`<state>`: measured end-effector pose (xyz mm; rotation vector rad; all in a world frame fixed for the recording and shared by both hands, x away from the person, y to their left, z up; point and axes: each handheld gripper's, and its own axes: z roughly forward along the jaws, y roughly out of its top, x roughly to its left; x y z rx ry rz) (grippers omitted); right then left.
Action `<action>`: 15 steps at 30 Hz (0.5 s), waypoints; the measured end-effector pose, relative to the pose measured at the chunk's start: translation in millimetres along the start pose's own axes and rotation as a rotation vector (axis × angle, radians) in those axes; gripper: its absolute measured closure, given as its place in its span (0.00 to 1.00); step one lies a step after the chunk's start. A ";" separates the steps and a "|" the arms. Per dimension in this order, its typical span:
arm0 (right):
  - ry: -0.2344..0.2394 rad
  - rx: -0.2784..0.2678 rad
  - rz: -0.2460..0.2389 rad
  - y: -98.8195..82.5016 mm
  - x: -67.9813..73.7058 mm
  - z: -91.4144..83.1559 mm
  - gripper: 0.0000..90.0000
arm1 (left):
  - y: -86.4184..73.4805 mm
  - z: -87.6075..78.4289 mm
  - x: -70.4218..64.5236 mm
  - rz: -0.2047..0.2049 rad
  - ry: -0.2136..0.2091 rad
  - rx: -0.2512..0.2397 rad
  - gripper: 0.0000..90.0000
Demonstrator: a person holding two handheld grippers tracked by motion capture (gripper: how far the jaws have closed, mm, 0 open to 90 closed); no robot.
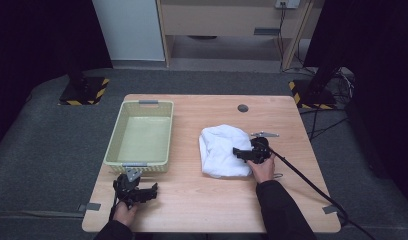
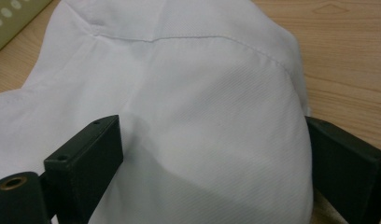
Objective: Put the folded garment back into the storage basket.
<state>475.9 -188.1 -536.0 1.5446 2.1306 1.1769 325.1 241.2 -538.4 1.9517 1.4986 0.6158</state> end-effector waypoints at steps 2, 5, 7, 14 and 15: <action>-0.001 -0.002 -0.004 -0.8 0.7 0.1 0.13 | 0.0 0.0 0.0 0.000 0.000 0.000 0.00; -0.010 -0.014 -0.018 -2.7 2.3 -0.2 0.18 | 0.0 0.0 0.0 0.000 0.000 0.000 0.00; -0.010 -0.013 -0.022 -2.9 2.7 -1.0 0.24 | 0.0 0.0 0.0 0.000 0.000 0.000 0.00; 0.027 -0.025 0.036 -5.8 5.5 -4.4 0.59 | 0.0 0.0 0.0 0.000 0.000 0.000 0.00; 0.037 -0.026 0.048 -6.1 4.7 -4.9 0.63 | -0.1 0.0 -0.1 0.000 0.000 0.000 0.00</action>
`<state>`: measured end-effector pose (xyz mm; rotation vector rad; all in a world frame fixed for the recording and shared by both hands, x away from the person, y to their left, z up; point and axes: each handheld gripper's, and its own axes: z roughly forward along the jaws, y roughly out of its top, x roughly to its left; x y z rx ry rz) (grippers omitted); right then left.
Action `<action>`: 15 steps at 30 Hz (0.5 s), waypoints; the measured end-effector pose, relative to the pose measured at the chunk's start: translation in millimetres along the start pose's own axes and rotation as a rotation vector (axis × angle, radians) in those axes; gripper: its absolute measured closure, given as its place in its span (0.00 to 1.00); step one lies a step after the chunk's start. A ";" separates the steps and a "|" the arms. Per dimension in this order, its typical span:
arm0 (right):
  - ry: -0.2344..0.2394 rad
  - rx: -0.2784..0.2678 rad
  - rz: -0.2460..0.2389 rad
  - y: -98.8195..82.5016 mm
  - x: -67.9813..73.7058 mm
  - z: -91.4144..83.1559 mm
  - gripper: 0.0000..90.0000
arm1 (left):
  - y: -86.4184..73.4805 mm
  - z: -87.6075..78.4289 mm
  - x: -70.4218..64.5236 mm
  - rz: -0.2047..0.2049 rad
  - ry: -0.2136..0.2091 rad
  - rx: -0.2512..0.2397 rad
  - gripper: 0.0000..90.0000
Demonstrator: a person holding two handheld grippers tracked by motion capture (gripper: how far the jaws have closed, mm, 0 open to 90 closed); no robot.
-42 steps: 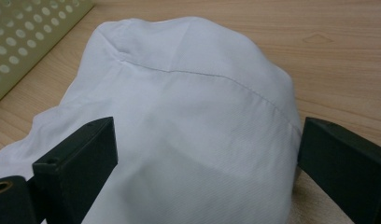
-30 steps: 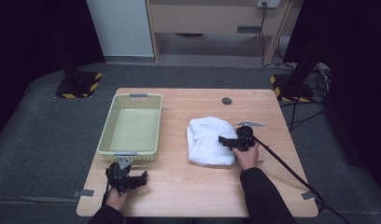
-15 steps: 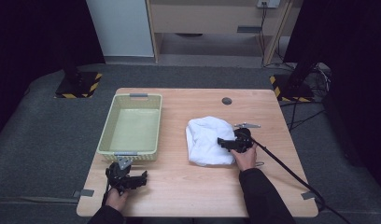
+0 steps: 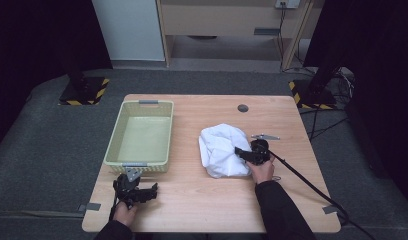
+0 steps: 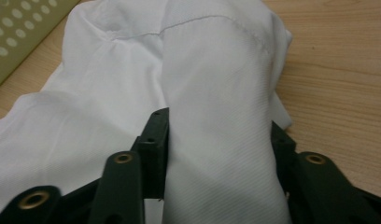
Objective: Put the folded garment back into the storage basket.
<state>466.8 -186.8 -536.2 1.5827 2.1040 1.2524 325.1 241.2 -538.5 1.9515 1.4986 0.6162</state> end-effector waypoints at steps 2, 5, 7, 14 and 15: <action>0.001 0.003 0.013 0.7 -0.1 -2.0 0.72 | 0.0 0.0 -0.1 0.000 0.000 0.000 0.00; -0.017 -0.002 0.020 0.6 1.5 -3.7 0.78 | 0.0 -0.1 -0.1 0.000 0.000 0.000 0.00; -0.023 -0.003 0.022 1.9 2.7 -5.0 0.79 | -0.1 -0.1 -0.2 0.000 -0.001 0.000 0.00; 0.007 -0.039 0.024 13.1 9.5 -20.3 0.80 | 0.0 -0.1 -0.2 0.001 -0.001 0.001 0.00; 0.009 -0.046 0.021 14.9 11.0 -22.7 0.80 | 0.0 -0.1 -0.2 0.000 -0.001 0.001 0.00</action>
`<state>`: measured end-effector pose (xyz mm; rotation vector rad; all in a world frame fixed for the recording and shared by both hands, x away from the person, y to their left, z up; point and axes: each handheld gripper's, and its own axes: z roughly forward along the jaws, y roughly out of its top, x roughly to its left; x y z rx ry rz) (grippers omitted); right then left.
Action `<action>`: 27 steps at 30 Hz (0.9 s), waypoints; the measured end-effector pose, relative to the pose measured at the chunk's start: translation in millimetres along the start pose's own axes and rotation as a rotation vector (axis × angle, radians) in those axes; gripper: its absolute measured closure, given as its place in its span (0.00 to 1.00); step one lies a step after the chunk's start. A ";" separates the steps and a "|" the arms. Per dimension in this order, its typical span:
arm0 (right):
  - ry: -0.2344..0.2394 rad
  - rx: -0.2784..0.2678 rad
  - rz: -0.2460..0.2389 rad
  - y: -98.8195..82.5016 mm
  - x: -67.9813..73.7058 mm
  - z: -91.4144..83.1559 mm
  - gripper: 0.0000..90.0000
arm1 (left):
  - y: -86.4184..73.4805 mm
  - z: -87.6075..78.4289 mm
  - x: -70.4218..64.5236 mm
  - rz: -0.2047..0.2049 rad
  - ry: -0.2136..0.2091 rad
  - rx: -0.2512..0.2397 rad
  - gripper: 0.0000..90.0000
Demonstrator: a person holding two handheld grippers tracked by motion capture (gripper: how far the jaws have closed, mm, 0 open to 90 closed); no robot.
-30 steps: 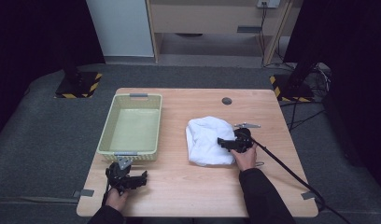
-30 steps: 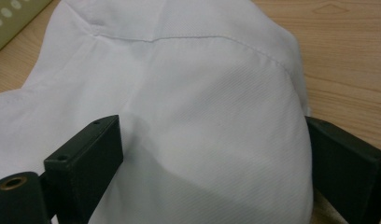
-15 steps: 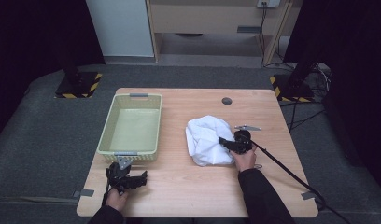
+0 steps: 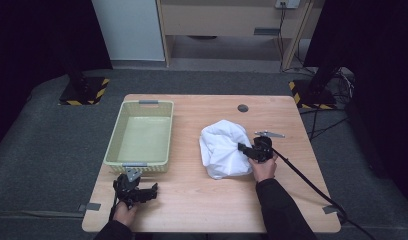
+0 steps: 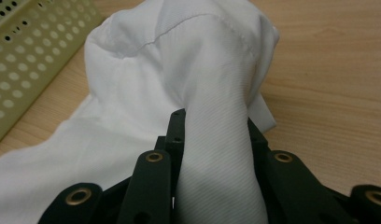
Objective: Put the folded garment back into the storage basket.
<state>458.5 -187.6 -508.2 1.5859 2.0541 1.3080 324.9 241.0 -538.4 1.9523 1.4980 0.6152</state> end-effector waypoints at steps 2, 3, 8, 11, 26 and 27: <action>0.009 -0.016 -0.007 4.2 3.9 -5.4 0.80 | 0.0 0.0 0.0 0.000 0.000 0.000 0.00; 0.015 -0.023 -0.007 6.4 6.0 -8.4 0.80 | 0.0 0.0 0.0 0.000 0.000 0.000 0.00; 0.031 -0.063 -0.035 16.6 14.3 -22.0 0.81 | 0.0 0.0 0.0 0.000 0.000 0.000 0.00; 0.039 -0.092 -0.041 22.5 17.6 -30.3 0.81 | 0.0 0.0 0.0 0.000 0.000 0.000 0.00; 0.057 -0.187 -0.078 44.3 36.0 -63.1 0.81 | 0.0 0.0 0.0 0.000 0.000 0.000 0.00; 0.058 -0.190 -0.080 45.3 37.7 -64.2 0.81 | 0.0 0.0 0.0 0.000 0.000 0.000 0.00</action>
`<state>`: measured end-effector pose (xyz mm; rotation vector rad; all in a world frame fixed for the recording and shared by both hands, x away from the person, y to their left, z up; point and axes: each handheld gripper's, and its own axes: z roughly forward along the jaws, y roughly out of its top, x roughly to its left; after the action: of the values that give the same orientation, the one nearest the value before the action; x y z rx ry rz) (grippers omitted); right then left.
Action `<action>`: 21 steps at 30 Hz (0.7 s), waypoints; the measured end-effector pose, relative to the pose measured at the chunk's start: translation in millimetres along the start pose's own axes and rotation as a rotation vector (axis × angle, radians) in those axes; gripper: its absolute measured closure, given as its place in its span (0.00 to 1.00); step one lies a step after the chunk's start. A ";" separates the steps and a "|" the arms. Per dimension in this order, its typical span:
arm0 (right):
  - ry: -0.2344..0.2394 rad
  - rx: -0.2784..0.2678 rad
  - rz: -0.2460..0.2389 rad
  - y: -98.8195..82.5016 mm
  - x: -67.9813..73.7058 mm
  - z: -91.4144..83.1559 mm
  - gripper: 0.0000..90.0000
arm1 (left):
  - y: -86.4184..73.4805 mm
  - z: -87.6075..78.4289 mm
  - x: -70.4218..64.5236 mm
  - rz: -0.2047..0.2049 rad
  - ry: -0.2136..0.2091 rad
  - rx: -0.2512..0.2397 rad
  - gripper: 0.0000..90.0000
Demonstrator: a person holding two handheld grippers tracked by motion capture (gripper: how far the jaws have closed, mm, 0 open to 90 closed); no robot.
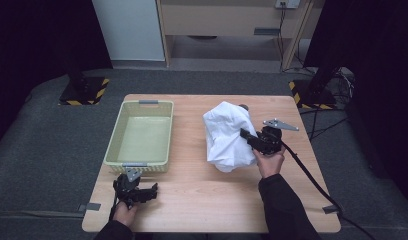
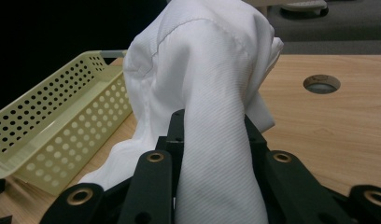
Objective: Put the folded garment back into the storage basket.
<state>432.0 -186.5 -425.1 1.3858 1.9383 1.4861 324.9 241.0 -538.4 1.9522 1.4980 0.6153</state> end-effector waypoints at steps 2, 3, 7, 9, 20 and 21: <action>0.005 -0.009 0.001 2.6 2.5 -1.9 0.80 | 0.0 0.0 0.0 0.000 0.000 0.000 0.00; 0.006 -0.013 -0.001 4.0 3.6 -3.1 0.81 | 0.0 0.0 0.0 0.000 0.000 0.000 0.00; 0.015 -0.033 0.001 9.7 7.1 -8.1 0.81 | 0.0 0.0 0.0 0.000 0.000 0.000 0.00; 0.019 -0.041 0.000 12.0 8.7 -10.1 0.81 | 0.0 0.1 -0.1 -0.001 0.000 -0.001 0.00; 0.027 -0.057 -0.011 18.0 16.6 -13.3 0.80 | 0.0 0.0 0.0 0.000 0.000 0.000 0.00; 0.028 -0.058 -0.011 18.7 17.5 -13.8 0.80 | 0.0 0.0 0.0 0.001 0.000 0.000 0.00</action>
<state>422.8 -179.8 -398.3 1.3342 1.9010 1.5521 324.9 241.0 -538.4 1.9532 1.4976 0.6154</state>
